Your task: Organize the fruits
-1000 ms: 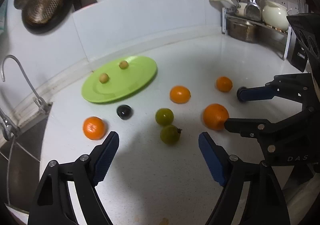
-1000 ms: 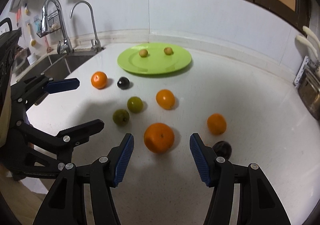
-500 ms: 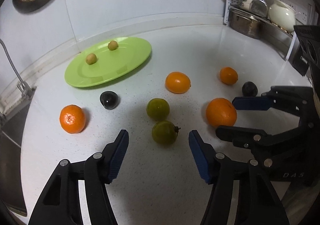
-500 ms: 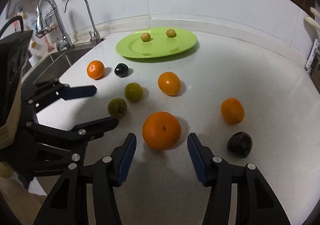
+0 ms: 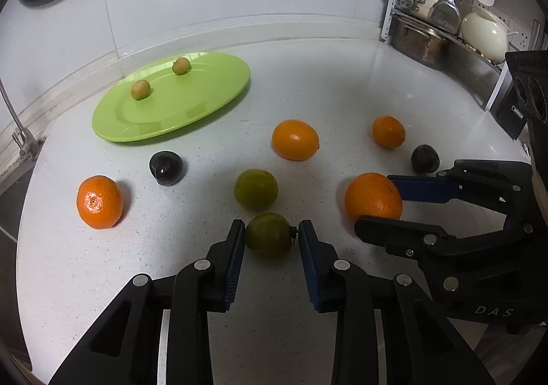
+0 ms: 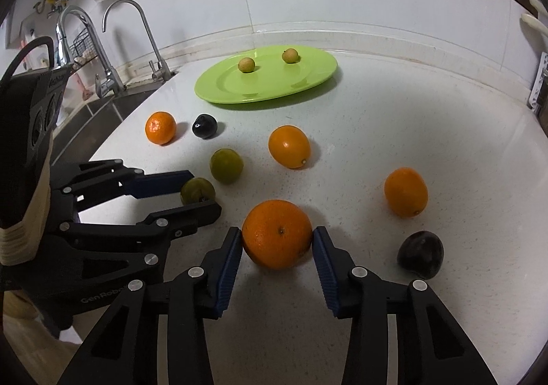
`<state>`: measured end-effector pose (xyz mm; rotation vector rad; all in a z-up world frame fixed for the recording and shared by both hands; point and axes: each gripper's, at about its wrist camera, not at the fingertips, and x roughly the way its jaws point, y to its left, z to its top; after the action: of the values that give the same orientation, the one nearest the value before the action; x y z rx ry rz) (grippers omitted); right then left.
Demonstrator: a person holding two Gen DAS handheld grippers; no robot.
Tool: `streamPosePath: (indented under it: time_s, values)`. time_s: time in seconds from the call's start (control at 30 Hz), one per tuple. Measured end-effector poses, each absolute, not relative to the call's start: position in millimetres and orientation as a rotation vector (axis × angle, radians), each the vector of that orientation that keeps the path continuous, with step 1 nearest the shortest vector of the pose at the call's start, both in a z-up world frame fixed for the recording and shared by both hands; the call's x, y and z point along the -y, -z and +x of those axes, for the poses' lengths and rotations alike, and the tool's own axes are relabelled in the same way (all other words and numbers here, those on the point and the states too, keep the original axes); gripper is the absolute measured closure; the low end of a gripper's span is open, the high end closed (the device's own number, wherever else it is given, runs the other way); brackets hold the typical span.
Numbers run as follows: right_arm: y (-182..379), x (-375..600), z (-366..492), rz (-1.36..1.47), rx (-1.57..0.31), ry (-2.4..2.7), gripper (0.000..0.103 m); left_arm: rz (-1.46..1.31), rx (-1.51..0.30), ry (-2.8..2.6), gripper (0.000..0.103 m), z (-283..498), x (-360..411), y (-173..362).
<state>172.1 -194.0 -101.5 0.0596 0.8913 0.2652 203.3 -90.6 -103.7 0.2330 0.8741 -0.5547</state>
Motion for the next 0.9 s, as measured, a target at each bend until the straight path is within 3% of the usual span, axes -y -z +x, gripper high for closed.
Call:
streamPosePath:
  time_s: [0.37,0.9]
  values:
    - [94.6,193.0,171.8,0.068,-0.883,-0.27,0.061,0.224,-0.855,0.543,0.078,198.5,84.7,92.9]
    - [83.6,188.1,171.0,0.063,-0.848,-0.264,0.061,0.187,-0.823,0.534,0.08,195.1,77.3,83.9]
